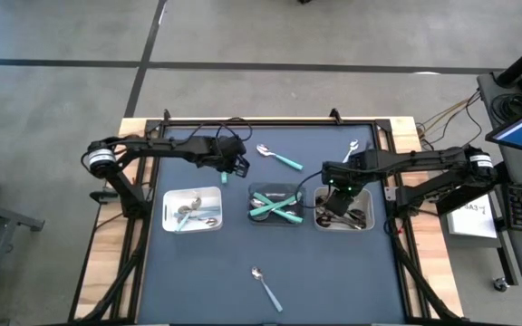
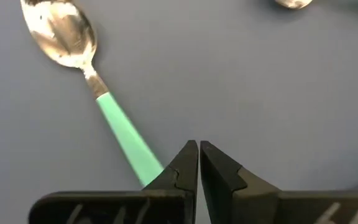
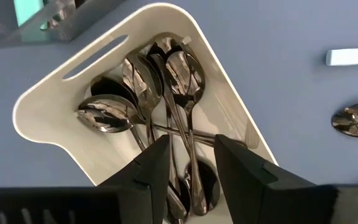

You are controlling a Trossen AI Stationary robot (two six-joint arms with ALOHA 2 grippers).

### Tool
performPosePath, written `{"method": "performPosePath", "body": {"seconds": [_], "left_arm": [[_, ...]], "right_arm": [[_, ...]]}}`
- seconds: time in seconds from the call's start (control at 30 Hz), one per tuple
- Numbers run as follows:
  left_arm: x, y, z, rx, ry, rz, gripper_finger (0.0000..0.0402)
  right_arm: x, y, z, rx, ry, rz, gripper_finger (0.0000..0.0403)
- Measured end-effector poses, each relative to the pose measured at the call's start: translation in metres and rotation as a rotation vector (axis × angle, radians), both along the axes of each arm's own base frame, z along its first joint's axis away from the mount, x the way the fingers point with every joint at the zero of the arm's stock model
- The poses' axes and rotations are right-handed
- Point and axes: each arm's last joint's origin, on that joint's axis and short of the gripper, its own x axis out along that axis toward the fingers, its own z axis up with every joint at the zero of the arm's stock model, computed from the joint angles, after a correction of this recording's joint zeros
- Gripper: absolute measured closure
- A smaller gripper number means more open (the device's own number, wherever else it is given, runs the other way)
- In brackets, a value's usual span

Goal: Sort silverware by color (type)
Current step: Put the green spoon into the black transparent bin

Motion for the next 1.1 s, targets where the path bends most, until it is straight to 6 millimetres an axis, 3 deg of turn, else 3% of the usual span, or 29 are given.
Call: {"method": "performPosePath", "body": {"seconds": [0.37,0.57,0.7,1.1], "left_arm": [[0.013,0.004,0.021,0.050,-0.050,-0.065,0.0402],[0.004,0.009,0.032,0.197,0.159,-0.070,0.0402],[-0.003,0.006,0.027,0.183,0.235,-0.093,0.0402],[-0.013,0.001,0.008,0.101,0.247,-0.058,0.0398]], "right_arm": [[0.001,0.000,0.000,0.000,-0.006,0.000,0.0282],[0.001,0.000,0.000,-0.001,-0.012,0.001,0.0291],[0.003,0.000,0.001,-0.002,-0.033,0.000,0.0290],[0.005,-0.001,0.001,-0.004,-0.057,0.000,0.0288]]}}
